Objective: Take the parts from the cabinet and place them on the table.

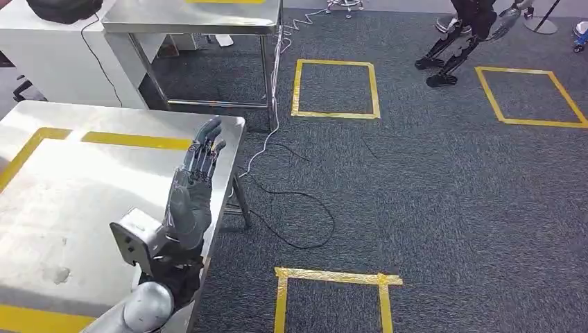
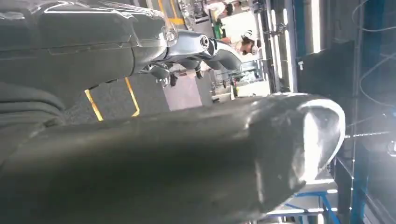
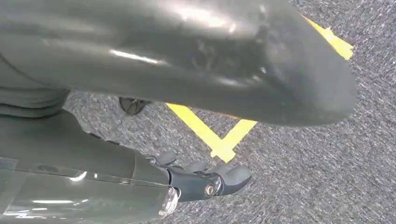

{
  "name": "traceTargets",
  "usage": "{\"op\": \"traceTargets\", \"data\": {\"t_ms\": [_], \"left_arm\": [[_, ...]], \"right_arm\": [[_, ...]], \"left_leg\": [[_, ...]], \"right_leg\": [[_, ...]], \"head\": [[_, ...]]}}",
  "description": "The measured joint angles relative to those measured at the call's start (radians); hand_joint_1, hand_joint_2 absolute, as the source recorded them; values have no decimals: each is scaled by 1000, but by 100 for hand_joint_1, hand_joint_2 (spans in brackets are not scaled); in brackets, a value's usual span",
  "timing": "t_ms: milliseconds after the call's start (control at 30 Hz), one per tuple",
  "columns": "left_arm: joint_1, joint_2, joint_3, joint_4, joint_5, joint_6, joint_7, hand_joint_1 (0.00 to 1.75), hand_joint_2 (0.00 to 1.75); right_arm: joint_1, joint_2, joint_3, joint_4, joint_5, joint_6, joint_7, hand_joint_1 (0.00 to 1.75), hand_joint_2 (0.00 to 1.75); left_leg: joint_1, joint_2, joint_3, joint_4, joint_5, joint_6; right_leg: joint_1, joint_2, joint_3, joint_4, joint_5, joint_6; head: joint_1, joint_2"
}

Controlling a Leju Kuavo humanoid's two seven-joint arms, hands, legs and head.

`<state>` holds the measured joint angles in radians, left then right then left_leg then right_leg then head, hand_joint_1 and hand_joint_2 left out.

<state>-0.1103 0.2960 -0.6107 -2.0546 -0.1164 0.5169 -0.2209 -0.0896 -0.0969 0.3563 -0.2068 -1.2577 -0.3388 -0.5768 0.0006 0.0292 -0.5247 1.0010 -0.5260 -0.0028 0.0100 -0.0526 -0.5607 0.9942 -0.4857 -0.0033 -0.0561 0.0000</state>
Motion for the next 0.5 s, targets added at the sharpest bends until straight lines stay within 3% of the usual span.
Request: {"op": "traceTargets", "data": {"t_ms": [133, 167, 233, 267, 300, 333, 400, 433, 467, 500], "left_arm": [[1, 0, 0, 0, 0, 1, 0, 0, 0], [2, 0, 0, 0, 0, 1, 0, 0, 0], [1, 0, 0, -1, -2, 1, 1, 0, 0], [2, -1, 0, -3, -3, 0, 2, 0, 0], [-2, -2, 0, -3, -4, 0, 2, 0, 0], [-4, -1, 0, -3, -4, 0, 2, 0, 0], [1, -3, -2, -3, -4, 1, 3, 0, 0], [1, -3, -2, -2, -4, 1, 3, 0, 0], [2, -3, -3, -2, -4, 1, 3, 0, 0], [2, -3, -4, -2, -5, 1, 3, 0, 0]], "right_arm": [[0, 0, 0, 0, 1, 0, 0, 0, 0], [-1, 1, 0, 0, 2, 0, 0, 0, 0], [-2, 0, 0, 0, 2, 0, 0, 0, 0], [-3, -1, 0, 0, 2, -1, 0, 0, 0], [-1, 0, 0, 0, 3, -1, 0, 0, 0], [1, 0, 0, 0, 2, -1, 0, 0, 0], [6, -2, 0, 0, 2, -2, 0, 0, 0], [7, -1, 0, 0, 2, -1, 0, 0, 0], [6, 0, 0, 0, 2, -2, 0, 0, 0], [5, -1, 0, 0, 2, -1, 0, 0, 0]], "left_leg": [[-3, 0, 0, 2, -1, 1], [-8, -1, -1, 4, -3, 16], [-8, -2, 6, -21, 10, 30], [3, 0, 19, -43, 25, 30], [4, -2, 24, -54, 31, 37], [5, -5, 23, -56, 33, 38], [5, -15, 23, -55, 33, 38], [5, -20, 23, -55, 32, 37], [6, -28, 26, -56, 20, 32], [7, -31, 32, -55, 14, 27]], "right_leg": [[-4, 0, 1, -2, 2, 3], [-9, -3, 3, -8, 7, 17], [-7, -4, 11, -22, 14, 27], [-9, 5, 11, -18, 3, 27], [-11, 27, -6, 16, -22, 30], [-14, 41, -39, 88, -57, 35], [-21, 50, -118, 246, -117, 44], [-23, 51, -142, 285, -120, 48], [-27, 51, -143, 271, -90, 52], [-33, 50, -118, 212, -41, 55]], "head": [[0, 0], [-1, 0], [-2, 0], [-2, 0], [0, 0], [1, 0], [-1, 0], [1, 0], [0, 0], [1, 0]]}}
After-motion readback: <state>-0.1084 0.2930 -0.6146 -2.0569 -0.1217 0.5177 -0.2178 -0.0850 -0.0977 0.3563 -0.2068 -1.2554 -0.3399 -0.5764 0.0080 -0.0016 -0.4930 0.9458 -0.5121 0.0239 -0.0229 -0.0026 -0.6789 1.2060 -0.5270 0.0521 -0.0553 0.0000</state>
